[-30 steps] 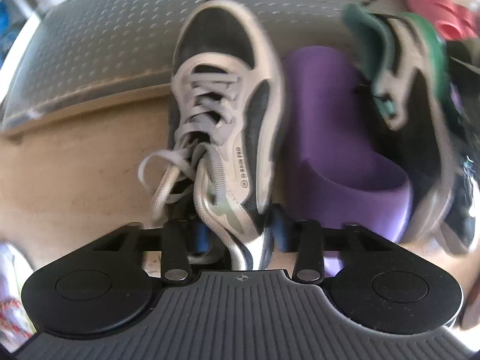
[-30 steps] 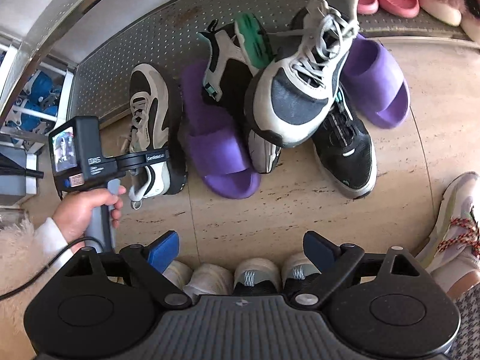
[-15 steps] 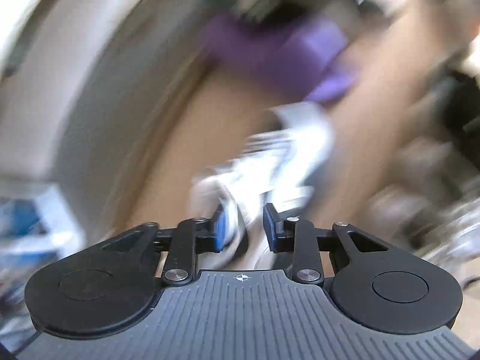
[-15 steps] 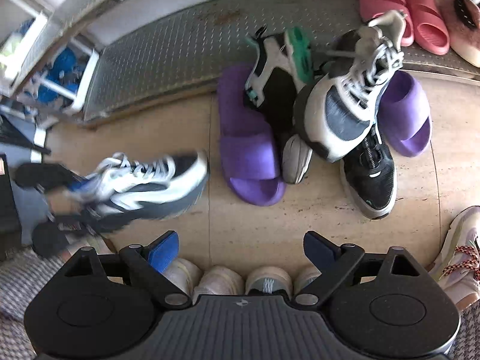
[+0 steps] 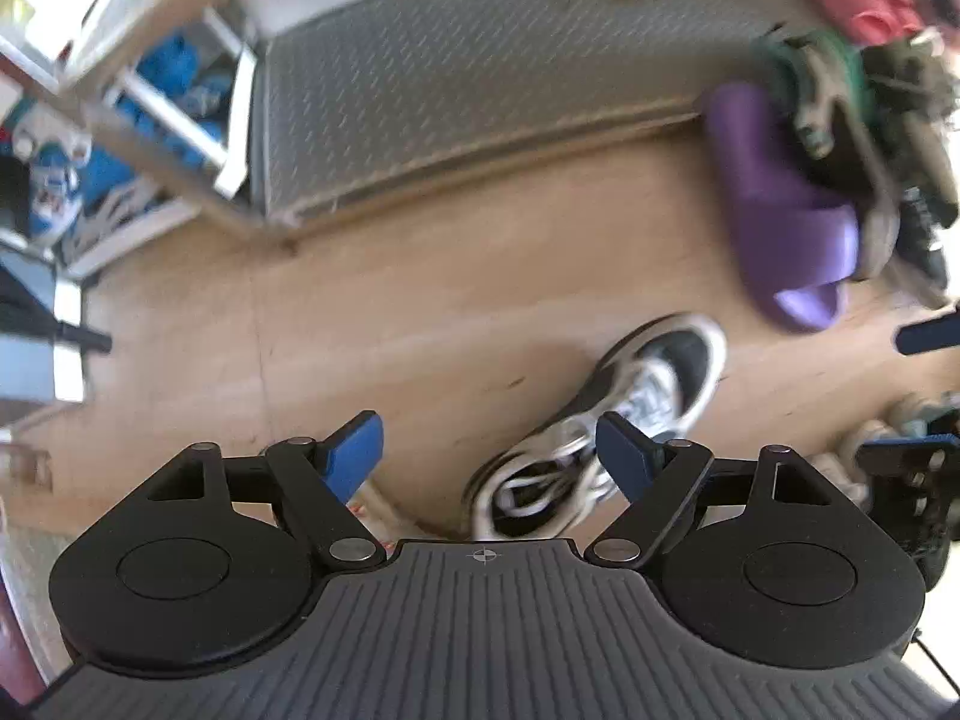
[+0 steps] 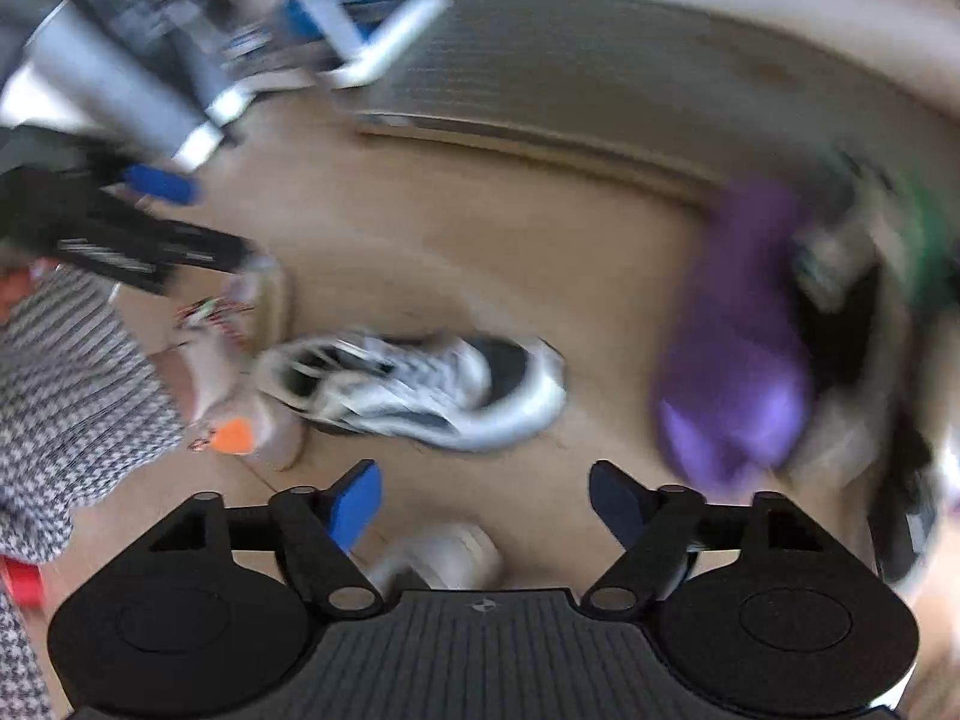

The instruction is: Organize scattered shoes

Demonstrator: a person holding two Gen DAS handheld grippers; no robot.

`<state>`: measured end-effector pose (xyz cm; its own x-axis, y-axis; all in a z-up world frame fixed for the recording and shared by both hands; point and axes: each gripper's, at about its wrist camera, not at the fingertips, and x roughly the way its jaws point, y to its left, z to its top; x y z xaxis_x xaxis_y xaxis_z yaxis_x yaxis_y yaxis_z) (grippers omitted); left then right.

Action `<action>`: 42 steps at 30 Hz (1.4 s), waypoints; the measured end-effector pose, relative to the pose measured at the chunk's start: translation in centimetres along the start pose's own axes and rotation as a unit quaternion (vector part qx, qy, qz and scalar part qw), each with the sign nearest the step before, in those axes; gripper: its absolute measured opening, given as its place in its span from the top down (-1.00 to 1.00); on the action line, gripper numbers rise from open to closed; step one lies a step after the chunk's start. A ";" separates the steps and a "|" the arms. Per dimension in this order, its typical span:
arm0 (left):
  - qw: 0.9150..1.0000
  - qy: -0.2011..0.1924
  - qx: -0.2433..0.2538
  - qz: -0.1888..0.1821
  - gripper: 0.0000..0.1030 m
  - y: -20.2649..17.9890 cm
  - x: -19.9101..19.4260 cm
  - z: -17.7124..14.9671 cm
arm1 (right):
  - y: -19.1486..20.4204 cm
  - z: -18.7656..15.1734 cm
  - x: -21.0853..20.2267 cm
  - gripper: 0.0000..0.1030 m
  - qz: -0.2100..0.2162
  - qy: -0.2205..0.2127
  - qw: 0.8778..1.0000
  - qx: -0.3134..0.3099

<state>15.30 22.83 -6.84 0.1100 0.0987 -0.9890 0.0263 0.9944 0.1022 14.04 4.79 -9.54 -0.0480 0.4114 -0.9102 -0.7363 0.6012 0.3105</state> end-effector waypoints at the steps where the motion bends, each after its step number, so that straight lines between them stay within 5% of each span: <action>1: 1.000 -0.006 0.001 -0.004 -0.51 0.7 0.1 0.1 | 1.4 1.1 1.2 -0.37 0.005 -0.001 0.999 -0.037; 6: 0.996 -0.062 0.037 -0.054 -0.52 4.4 0.4 1.4 | 4.9 4.3 7.2 -0.20 0.026 0.015 0.991 -0.133; 14: 0.997 0.013 0.076 -0.018 -0.51 5.8 6.8 1.9 | 7.3 7.1 15.2 -0.02 0.068 0.044 0.982 -0.170; 19: 0.999 0.020 0.038 -0.023 -0.52 7.2 7.4 2.0 | 9.8 6.7 21.0 -0.17 -0.027 0.108 0.967 -0.231; 20: 0.999 0.017 0.038 -0.021 -0.53 7.2 7.3 2.0 | 10.0 6.7 21.5 0.00 -0.041 0.114 0.966 -0.227; 21: 0.999 0.015 0.038 -0.019 -0.52 7.2 7.2 2.1 | 9.9 7.0 21.7 0.25 -0.042 0.115 0.972 -0.199; 25: 1.000 -0.014 0.003 -0.014 -0.53 7.8 6.0 2.8 | 7.2 8.4 20.1 0.44 -0.060 0.076 0.995 -0.024; 27: 0.999 -0.034 -0.008 -0.013 -0.53 8.0 5.1 3.0 | 2.8 8.4 18.4 0.47 -0.047 0.051 0.988 0.141; 29: 0.999 -0.048 -0.014 -0.014 -0.54 8.1 4.5 3.2 | -0.4 7.9 16.6 0.48 -0.034 0.022 0.970 0.238; 31: 0.998 -0.049 -0.013 -0.021 -0.56 8.1 4.5 3.3 | -1.6 7.8 15.4 0.33 -0.032 0.005 0.964 0.264; 32: 0.999 -0.045 -0.009 -0.025 -0.56 7.8 4.6 3.4 | -2.0 7.9 14.9 0.16 -0.043 0.001 0.962 0.270; 33: 0.999 -0.038 0.002 -0.026 -0.57 7.4 4.8 3.4 | -2.4 7.8 14.4 -0.28 -0.058 0.000 0.959 0.277; 35: 0.999 -0.027 0.024 -0.026 -0.59 6.5 5.1 3.5 | -2.7 7.6 13.6 -0.54 -0.079 0.001 0.956 0.283; 42: 0.997 -0.009 0.061 -0.040 -0.61 3.7 5.6 3.4 | -3.1 4.5 10.3 -0.46 -0.069 -0.012 0.962 0.264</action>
<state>19.41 26.90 -11.64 0.1202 0.0183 -0.9926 0.1567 0.9870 0.0372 18.82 10.25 -18.63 0.0456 0.3151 -0.9480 -0.2879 0.9128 0.2895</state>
